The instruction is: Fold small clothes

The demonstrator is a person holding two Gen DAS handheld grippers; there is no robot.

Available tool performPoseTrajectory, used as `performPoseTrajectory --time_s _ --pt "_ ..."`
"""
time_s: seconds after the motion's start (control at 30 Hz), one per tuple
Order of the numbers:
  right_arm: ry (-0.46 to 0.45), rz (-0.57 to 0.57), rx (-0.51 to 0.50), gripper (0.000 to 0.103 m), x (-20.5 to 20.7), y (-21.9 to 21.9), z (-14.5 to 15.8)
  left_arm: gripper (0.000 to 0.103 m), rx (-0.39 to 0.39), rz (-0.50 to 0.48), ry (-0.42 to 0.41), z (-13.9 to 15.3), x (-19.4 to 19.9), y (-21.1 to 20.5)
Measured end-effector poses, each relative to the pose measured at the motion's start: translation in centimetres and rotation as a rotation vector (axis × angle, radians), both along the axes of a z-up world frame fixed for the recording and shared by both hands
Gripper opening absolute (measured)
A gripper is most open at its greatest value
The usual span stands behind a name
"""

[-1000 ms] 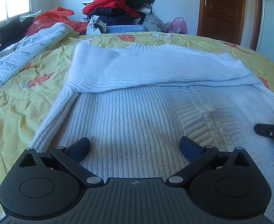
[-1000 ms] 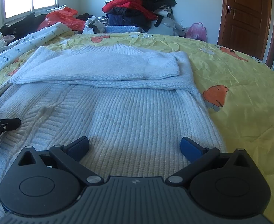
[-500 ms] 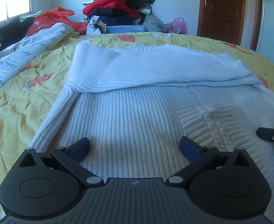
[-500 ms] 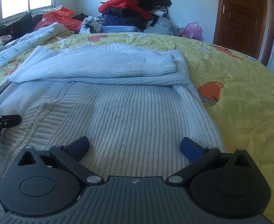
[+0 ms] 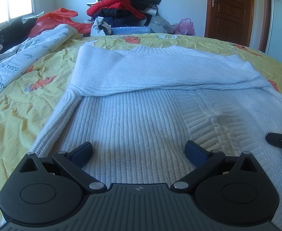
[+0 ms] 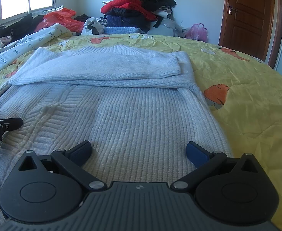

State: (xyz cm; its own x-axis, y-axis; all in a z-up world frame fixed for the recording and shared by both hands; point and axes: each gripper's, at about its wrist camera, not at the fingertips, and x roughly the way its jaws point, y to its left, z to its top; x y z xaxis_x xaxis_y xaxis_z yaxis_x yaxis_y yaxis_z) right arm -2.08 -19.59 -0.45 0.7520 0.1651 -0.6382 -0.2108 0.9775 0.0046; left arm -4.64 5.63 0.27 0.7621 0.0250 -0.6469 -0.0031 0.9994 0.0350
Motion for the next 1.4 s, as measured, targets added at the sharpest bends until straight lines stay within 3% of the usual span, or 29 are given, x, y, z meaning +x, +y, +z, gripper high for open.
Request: performPoseTrajectory --time_s 0.63,1.4 --pt "0.002 -0.021 -0.015 0.101 -1.1 0.2 0.2 0.103 0.016 0.018 0.005 0.1 -0.4 -0.4" --pt "0.011 -0.038 -0.018 0.101 -5.2 -0.6 0.4 0.103 0.01 0.035 0.028 0.4 -4.9 -0.4"
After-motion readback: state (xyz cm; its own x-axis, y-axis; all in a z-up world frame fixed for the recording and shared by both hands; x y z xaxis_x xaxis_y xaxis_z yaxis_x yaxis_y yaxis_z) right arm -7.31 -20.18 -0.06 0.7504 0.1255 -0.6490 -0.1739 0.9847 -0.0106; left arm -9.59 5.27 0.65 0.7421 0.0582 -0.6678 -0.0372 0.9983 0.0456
